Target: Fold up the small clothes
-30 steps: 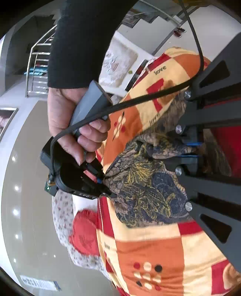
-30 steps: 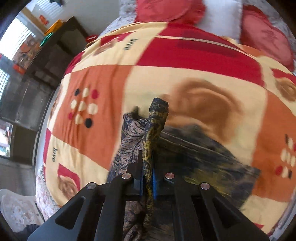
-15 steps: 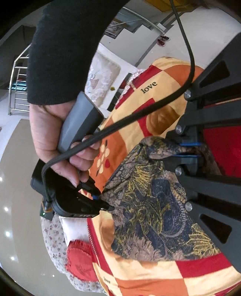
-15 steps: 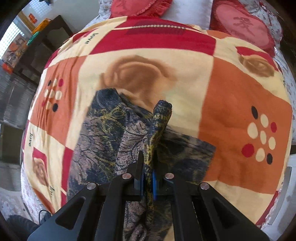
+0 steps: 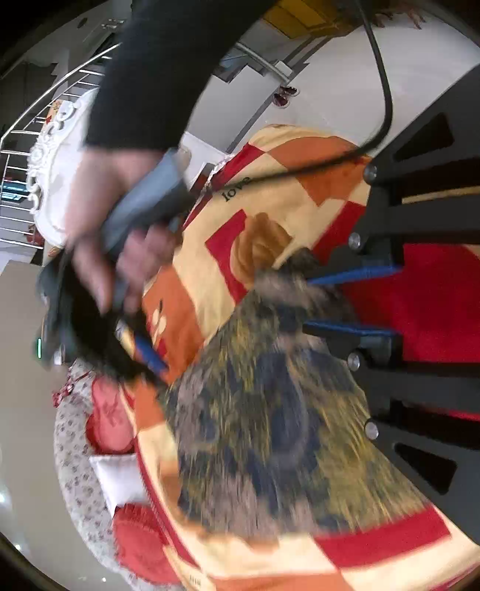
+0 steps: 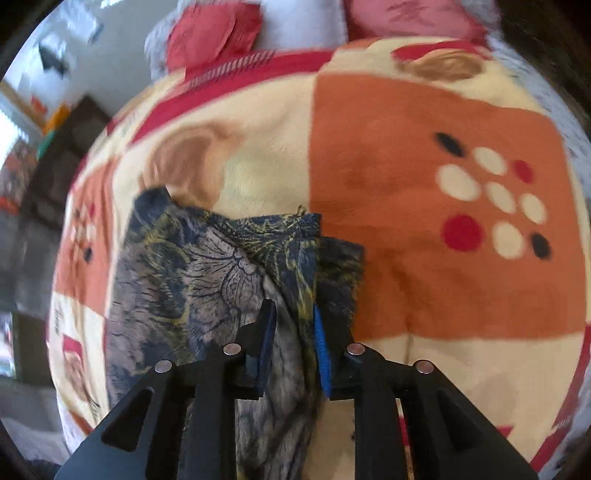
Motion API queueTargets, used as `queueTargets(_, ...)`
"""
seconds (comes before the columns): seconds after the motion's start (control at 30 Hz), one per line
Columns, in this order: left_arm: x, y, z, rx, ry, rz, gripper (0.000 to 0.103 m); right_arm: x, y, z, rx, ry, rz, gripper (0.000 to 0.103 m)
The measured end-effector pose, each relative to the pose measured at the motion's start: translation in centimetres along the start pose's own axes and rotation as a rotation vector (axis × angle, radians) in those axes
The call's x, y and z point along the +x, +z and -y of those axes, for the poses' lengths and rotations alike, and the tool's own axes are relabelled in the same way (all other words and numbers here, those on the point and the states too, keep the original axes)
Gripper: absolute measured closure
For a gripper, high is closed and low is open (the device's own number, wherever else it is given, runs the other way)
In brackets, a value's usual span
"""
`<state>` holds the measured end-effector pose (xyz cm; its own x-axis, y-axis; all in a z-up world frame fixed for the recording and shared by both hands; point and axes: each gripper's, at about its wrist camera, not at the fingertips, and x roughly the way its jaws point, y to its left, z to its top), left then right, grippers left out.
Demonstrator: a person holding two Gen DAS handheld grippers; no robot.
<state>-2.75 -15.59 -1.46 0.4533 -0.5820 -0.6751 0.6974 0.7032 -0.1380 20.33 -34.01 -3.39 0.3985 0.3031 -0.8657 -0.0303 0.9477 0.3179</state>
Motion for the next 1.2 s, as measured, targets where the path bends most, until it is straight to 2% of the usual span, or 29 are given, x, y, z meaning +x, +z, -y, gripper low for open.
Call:
queueTargets(0.03,-1.0,-0.1,-0.7,-0.008,0.020,0.014,0.074,-1.5,-0.9,0.1,0.017,0.015,0.042,0.069)
queueTargets(0.1,-3.2,-0.1,-2.6,-0.052,0.080,0.060,0.059,-3.9,-2.7,-0.7,0.003,0.031,0.109,0.069)
queueTargets(0.17,-4.5,0.0,-4.8,-0.099,0.180,0.109,0.046,-6.2,-5.4,-2.7,-0.069,0.044,0.188,0.069)
queueTargets(0.2,-4.6,0.3,-6.0,-0.134,0.218,0.116,0.045,-6.8,-6.5,-3.7,-0.107,0.058,0.209,0.069)
queueTargets(0.27,-3.5,0.4,-8.2,-0.220,0.238,0.079,0.046,-7.4,-9.4,-6.2,-0.194,0.057,0.245,0.070)
queueTargets(0.3,-2.6,0.1,-8.8,-0.256,0.228,0.040,0.051,-7.0,-10.6,-7.2,-0.220,0.035,0.239,0.070)
queueTargets(0.37,0.0,-1.0,-9.6,-0.321,0.200,-0.065,0.066,-5.4,-13.1,-8.7,-0.251,-0.020,0.193,0.083)
queueTargets(0.4,1.0,-1.6,-9.5,-0.323,0.208,-0.097,0.071,-4.4,-14.4,-9.1,-0.260,-0.054,0.176,0.083)
queueTargets(0.5,2.4,-2.1,-8.0,-0.271,0.233,-0.127,0.071,-1.9,-18.0,-7.8,-0.233,-0.178,0.141,0.083)
queueTargets(0.53,2.5,-2.2,-7.7,-0.262,0.250,-0.130,0.071,-1.0,-19.2,-6.9,-0.202,-0.202,0.137,0.087)
queueTargets(0.6,2.9,-2.2,-7.2,-0.253,0.281,-0.135,0.071,-1.2,-21.4,-5.9,-0.205,-0.189,0.248,0.088)
queueTargets(0.67,3.1,-2.0,-6.9,-0.252,0.295,-0.135,0.071,-1.3,-22.3,-5.2,-0.167,-0.174,0.291,0.088)
queueTargets(0.97,2.8,-2.3,-7.2,-0.278,0.296,-0.140,0.071,-1.0,-23.7,-5.7,-0.117,-0.201,0.357,0.088)
queueTargets(1.2,2.8,-2.2,-7.2,-0.279,0.294,-0.138,0.071,-1.1,-23.5,-5.3,-0.096,-0.175,0.354,0.088)
